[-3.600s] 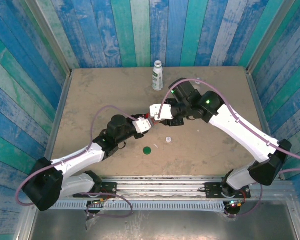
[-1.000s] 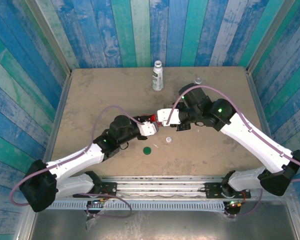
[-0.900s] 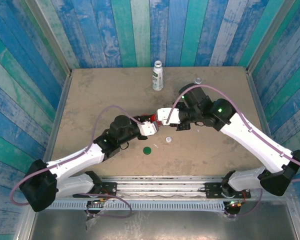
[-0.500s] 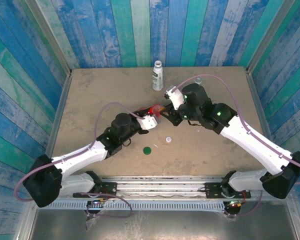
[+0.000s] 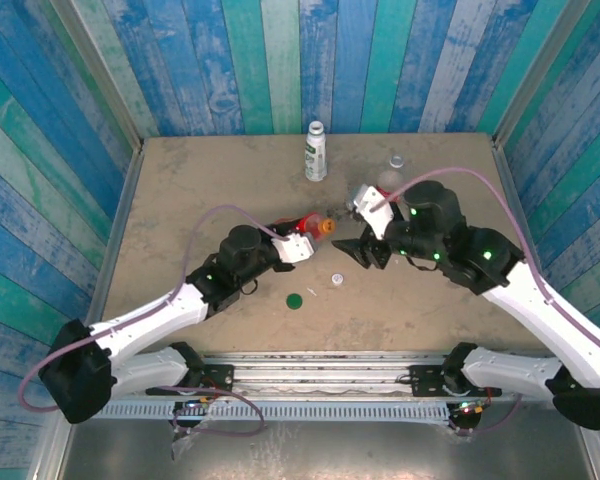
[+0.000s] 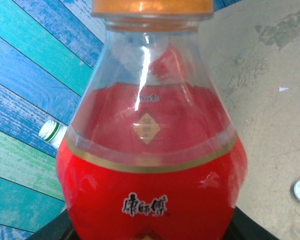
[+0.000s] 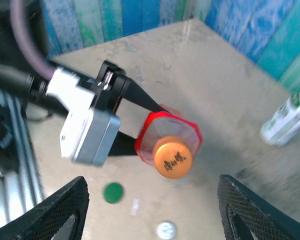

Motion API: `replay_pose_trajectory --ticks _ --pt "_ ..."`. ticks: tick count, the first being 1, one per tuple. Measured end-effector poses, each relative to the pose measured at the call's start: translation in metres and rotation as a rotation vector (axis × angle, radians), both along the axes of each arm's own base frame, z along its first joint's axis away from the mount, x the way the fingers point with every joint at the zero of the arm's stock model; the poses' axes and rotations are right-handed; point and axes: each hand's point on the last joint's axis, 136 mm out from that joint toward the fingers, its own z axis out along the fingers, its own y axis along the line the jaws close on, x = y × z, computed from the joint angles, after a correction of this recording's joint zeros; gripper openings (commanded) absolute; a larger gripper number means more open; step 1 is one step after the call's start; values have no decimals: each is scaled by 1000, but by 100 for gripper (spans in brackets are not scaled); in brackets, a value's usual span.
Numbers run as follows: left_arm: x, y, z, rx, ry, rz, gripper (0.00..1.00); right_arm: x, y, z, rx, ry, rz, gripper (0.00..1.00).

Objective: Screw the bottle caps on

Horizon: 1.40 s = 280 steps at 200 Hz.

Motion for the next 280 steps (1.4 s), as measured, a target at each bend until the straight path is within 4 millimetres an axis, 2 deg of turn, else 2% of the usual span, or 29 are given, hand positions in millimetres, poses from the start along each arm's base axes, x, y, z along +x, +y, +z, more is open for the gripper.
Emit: replay_pose_trajectory --ticks 14,34,60,95,125,176,217,237,259,280 --pt "-2 1 0 17 -9 -6 48 -3 -4 -1 -95 -125 84 71" --pt "-5 1 -6 55 -8 -26 48 1 -2 -13 -246 -238 192 68" --pt "-8 -1 -10 74 -5 -53 47 8 7 -37 -373 -267 303 56" --pt "-11 -5 -6 60 -15 -83 46 7 13 -55 -429 -252 383 49" --pt "-12 -5 -6 67 -21 -90 46 8 15 -54 -436 -255 397 43" --pt "-13 -6 -6 68 -23 -100 45 14 23 -54 -432 -233 405 42" --pt "-14 -7 -6 68 -23 -106 45 16 25 -58 -435 -214 395 25" --pt "-14 -7 -6 67 -23 -107 45 17 24 -57 -437 -211 385 22" --pt "-14 -7 -6 64 -21 -107 44 19 23 -57 -431 -193 360 15" --pt "-11 -7 -4 56 -27 -98 44 23 23 -56 -384 -113 265 13"
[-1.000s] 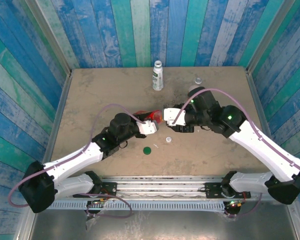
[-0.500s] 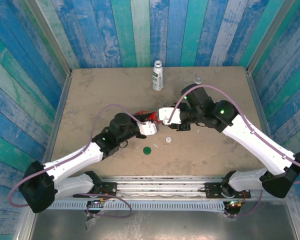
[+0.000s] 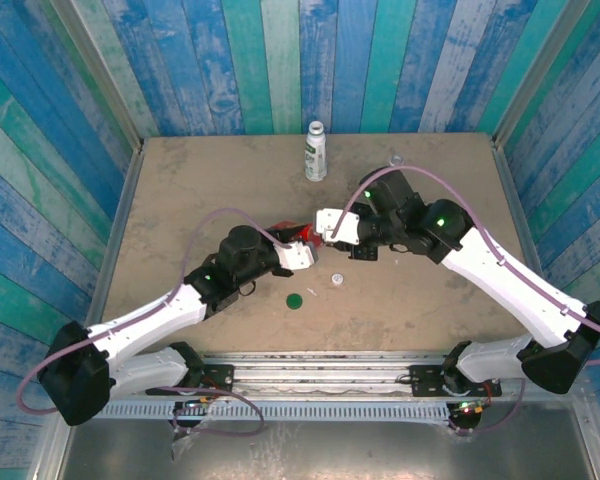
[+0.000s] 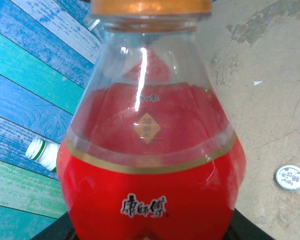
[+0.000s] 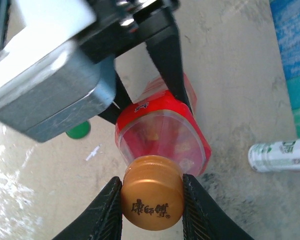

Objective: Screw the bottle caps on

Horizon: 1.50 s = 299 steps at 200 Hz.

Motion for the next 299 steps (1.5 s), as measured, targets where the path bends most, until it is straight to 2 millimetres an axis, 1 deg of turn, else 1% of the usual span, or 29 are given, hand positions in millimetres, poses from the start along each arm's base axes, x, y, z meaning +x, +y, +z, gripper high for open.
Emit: replay_pose_trajectory --ticks 12,19,31,43,52,64,72,80,92,100,115,144,163,189,218,262,275,299 --pt "4 1 2 -10 -10 15 44 4 0 2 54 70 -114 12" --pt "6 1 4 -15 -17 23 44 8 1 4 98 125 -198 9" --pt "10 1 6 -23 -29 35 44 13 0 6 187 244 -371 7" --pt "13 0 6 -25 -33 41 44 15 -2 6 286 375 -527 8" --pt "13 -1 5 -25 -33 40 44 16 -3 5 361 463 -623 11" --pt "13 -2 3 -18 -32 33 44 15 -6 1 436 545 -706 16" --pt "12 -4 2 -14 -28 26 45 15 -8 -1 470 576 -736 23" --pt "11 -5 1 -11 -26 18 45 14 -11 -2 488 593 -745 33" --pt "11 -6 3 -15 -27 11 45 13 -13 1 495 585 -719 45" --pt "10 -8 5 -19 -29 4 45 12 -14 3 481 549 -678 53" --pt "9 -9 6 -20 -30 -10 45 11 -19 9 436 445 -577 59" --pt "4 -11 1 -7 -18 -36 46 1 -30 23 313 181 -340 60" --pt "2 -12 -1 2 -14 -50 46 -4 -35 30 221 22 -193 61" --pt "0 -14 -1 4 -11 -64 46 -3 -33 33 120 -105 -60 59" --pt "-1 -14 -3 9 -4 -68 46 -2 -26 24 54 -133 36 54" --pt "-2 -14 -5 13 3 -72 46 -9 -18 4 3 -92 125 49" --pt "-2 -14 -6 14 3 -72 46 -10 -17 2 -4 -89 134 46" --pt "-2 -14 -6 15 5 -73 46 -11 -18 0 -14 -89 142 43"
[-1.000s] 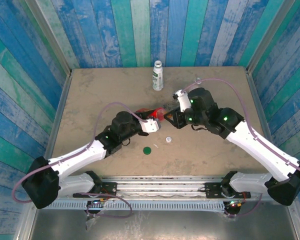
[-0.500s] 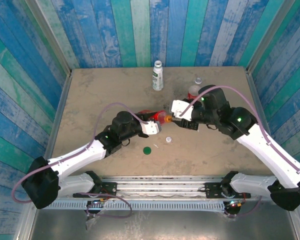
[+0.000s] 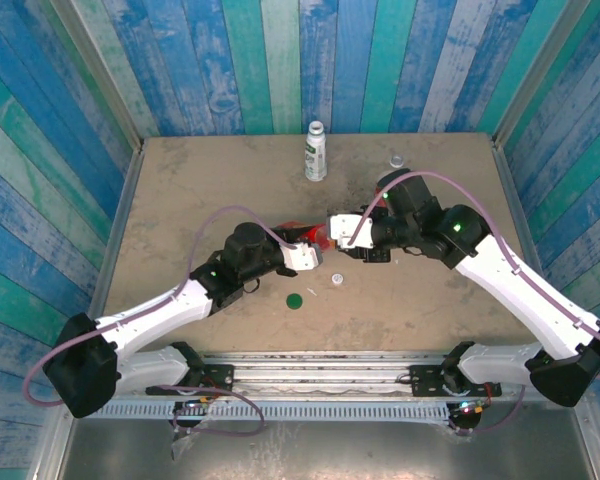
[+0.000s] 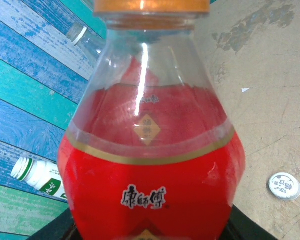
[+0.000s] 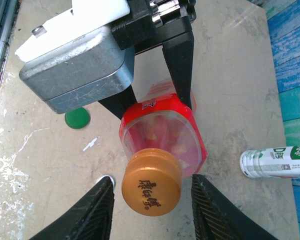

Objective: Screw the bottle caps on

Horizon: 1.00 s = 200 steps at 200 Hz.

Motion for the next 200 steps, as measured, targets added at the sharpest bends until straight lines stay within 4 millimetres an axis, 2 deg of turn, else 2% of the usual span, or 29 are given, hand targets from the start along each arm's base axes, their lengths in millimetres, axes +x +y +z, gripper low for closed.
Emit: replay_pose_trajectory --ticks 21,50,78,104,126,135,164,200 --pt "0 0 -1 2 3 -1 46 0 0 -2 -8 3 2 43" --pt "-1 0 -1 3 5 -4 46 2 2 -8 -21 12 4 37" --pt "-1 0 -3 8 12 -3 46 4 2 -10 -27 16 0 23" --pt "-1 0 -3 7 14 -3 45 4 2 -10 -26 19 -5 17" --pt "-1 0 -3 6 14 -1 45 5 2 -9 -6 54 -53 8" --pt "0 1 -3 4 13 4 45 8 2 -8 21 92 -114 1" --pt "6 5 0 3 -2 39 45 15 4 -7 183 259 -366 1" --pt "8 6 -1 9 -2 54 45 18 4 -11 449 600 -717 1"
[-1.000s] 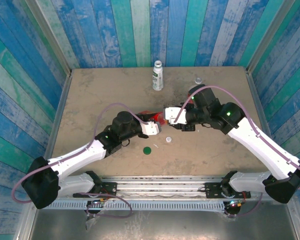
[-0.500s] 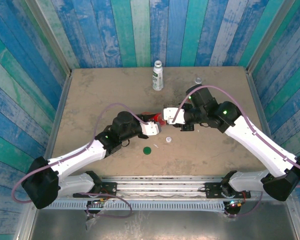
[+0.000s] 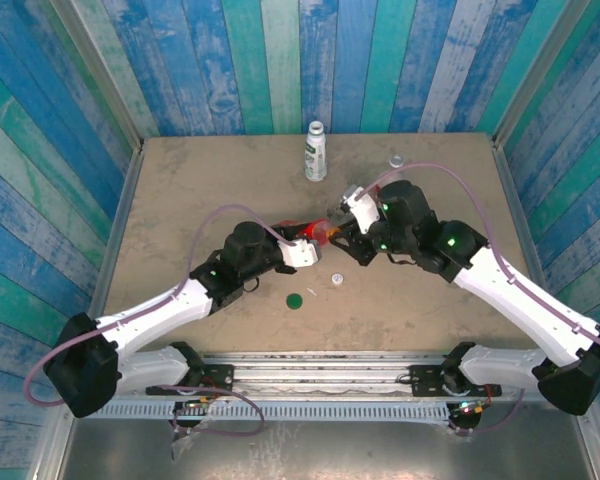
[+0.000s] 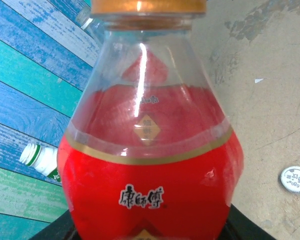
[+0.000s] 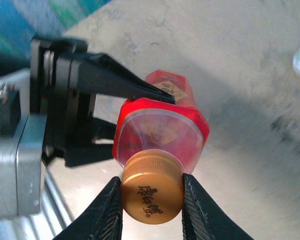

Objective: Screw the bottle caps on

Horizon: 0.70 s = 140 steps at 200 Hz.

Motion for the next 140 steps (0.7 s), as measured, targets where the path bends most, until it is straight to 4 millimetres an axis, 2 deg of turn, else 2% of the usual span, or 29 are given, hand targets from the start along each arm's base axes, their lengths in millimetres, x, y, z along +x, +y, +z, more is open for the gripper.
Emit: replay_pose_trajectory --ticks 15,23,30,53,75,92,123,140 --pt "0 1 -2 8 5 4 45 0 0 -3 72 96 -87 1" --pt "0 1 -3 12 7 4 45 0 0 -4 92 125 -111 5" --pt "0 1 -4 14 9 4 45 0 0 -4 103 140 -122 12" --pt "0 0 -1 4 1 -2 46 -3 -1 -1 74 85 -60 47" --pt "-1 -3 4 -26 -5 -10 46 -7 -5 13 14 -47 40 61" --pt "-2 -4 6 -67 10 -10 47 -9 -10 34 -5 -174 91 67" --pt "-1 -1 11 -181 101 -31 46 -21 -18 72 13 -410 181 68" --pt "0 1 17 -238 141 -45 46 -29 -19 84 14 -509 234 68"
